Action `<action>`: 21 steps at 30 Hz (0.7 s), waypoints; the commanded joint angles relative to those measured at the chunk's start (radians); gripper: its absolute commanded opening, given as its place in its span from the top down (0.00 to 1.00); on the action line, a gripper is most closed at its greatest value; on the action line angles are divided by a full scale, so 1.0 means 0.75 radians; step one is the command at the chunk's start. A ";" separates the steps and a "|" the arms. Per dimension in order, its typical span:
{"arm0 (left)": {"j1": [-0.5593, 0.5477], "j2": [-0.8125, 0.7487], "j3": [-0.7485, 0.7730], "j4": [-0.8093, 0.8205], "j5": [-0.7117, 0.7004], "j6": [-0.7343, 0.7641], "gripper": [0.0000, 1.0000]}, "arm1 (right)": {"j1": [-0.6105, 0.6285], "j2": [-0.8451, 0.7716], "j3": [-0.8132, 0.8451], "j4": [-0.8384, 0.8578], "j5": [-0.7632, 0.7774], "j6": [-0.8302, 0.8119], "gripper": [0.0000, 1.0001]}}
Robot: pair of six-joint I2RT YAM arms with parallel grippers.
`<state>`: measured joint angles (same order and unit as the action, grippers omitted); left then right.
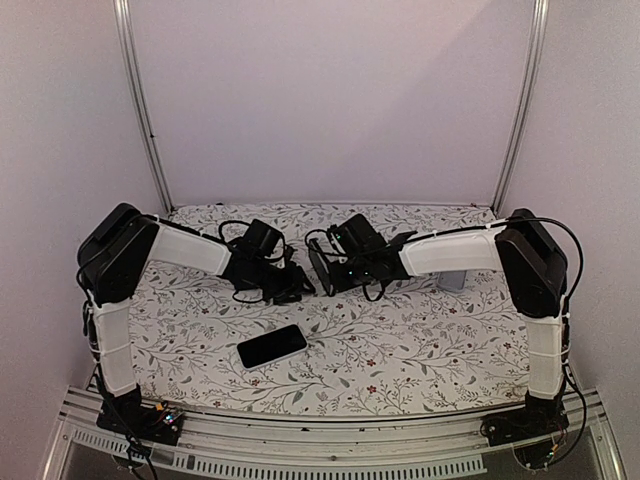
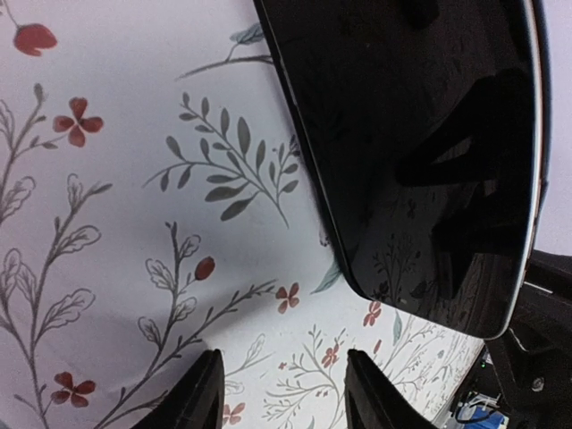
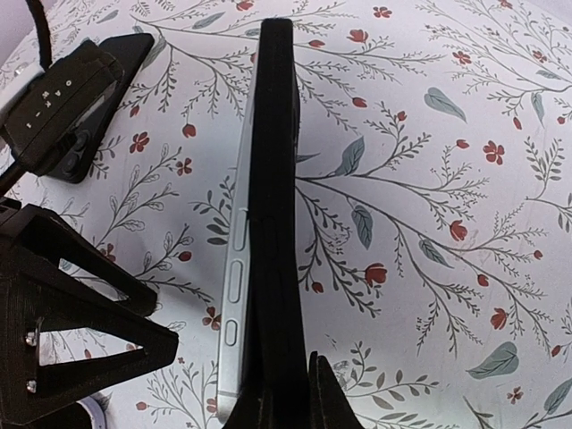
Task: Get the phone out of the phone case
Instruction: Pick up the phone from the center of the board.
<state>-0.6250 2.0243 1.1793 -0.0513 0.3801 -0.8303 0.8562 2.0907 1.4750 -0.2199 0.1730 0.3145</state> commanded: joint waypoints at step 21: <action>-0.023 -0.051 0.136 -0.008 0.017 -0.016 0.47 | 0.000 -0.079 -0.002 0.124 -0.083 -0.012 1.00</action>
<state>-0.6273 1.9392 1.2495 -0.0238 0.3954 -0.8604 0.8562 2.0899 1.4582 -0.1795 0.1112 0.3141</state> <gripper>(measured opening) 0.533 0.110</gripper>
